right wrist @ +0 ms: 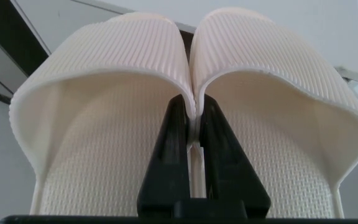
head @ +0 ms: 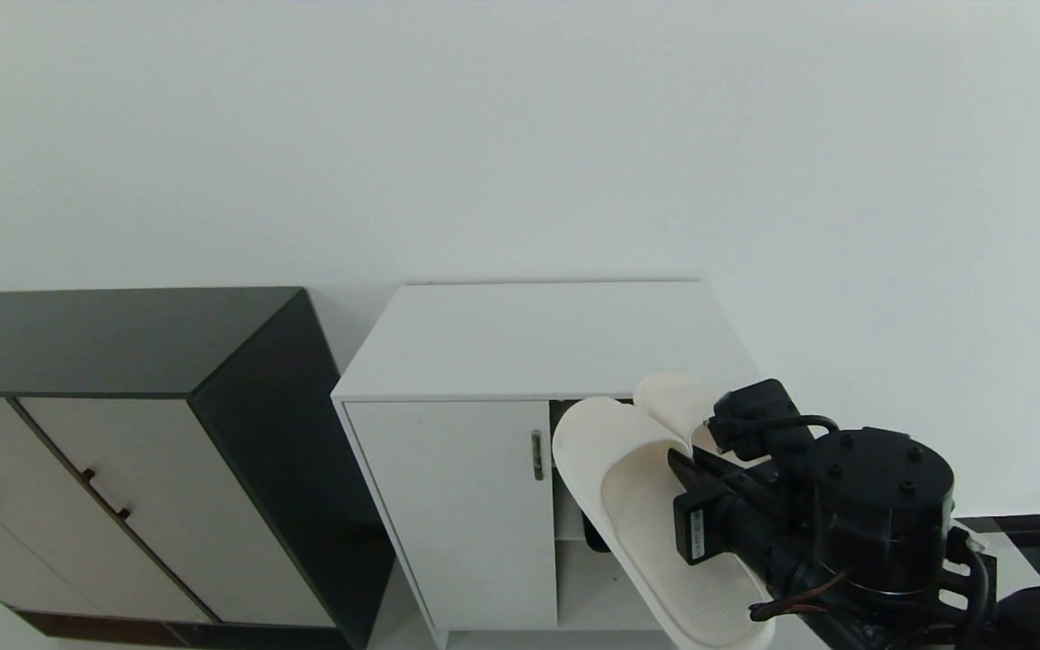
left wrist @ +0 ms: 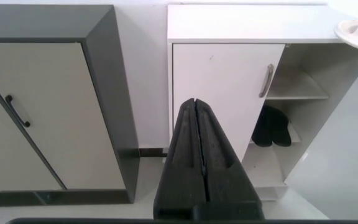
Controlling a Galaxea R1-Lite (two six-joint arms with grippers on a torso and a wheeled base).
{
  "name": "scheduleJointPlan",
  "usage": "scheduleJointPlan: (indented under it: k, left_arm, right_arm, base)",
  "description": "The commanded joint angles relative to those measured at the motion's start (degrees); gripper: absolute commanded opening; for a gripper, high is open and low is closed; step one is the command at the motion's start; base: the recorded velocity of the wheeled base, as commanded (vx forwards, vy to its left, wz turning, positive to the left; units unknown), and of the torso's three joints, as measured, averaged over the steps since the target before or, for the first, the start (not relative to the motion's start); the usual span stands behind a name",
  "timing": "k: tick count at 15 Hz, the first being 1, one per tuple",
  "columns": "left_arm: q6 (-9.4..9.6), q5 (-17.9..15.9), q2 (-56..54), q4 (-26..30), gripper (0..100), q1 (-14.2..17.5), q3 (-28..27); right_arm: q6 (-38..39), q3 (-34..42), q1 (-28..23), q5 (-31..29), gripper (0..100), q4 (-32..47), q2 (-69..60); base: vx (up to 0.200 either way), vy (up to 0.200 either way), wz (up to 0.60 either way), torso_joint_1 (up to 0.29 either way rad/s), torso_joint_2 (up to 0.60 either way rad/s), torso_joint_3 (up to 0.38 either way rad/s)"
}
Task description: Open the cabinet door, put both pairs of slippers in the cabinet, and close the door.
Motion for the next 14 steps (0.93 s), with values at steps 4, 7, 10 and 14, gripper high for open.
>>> scheduleJointPlan:
  k: [4, 7, 10, 14]
  left_arm:
    - [-0.02, 0.04, 0.08, -0.01, 0, 0.01, 0.0]
    - [-0.11, 0.04, 0.08, -0.01, 0, 0.01, 0.0]
    - [-0.11, 0.04, 0.08, -0.01, 0, 0.01, 0.0]
    - [-0.11, 0.04, 0.08, -0.01, 0, 0.01, 0.0]
  right_arm:
    - [0.0, 0.13, 0.02, -0.01, 0, -0.2, 1.19]
    - [0.0, 0.39, 0.38, 0.08, 0, -0.63, 1.19]
    - [0.0, 0.48, 0.82, 0.08, 0, -0.81, 1.28]
    - [0.0, 0.57, 0.82, 0.08, 0, -0.81, 1.37]
  base:
    - [0.0, 0.0, 0.0, -0.162, 0.36, 0.2]
    - [0.0, 0.0, 0.0, -0.178, 0.4, 0.219]
    - [0.0, 0.0, 0.0, -0.225, 0.52, 0.289]
    - [0.0, 0.0, 0.0, -0.23, 0.55, 0.319]
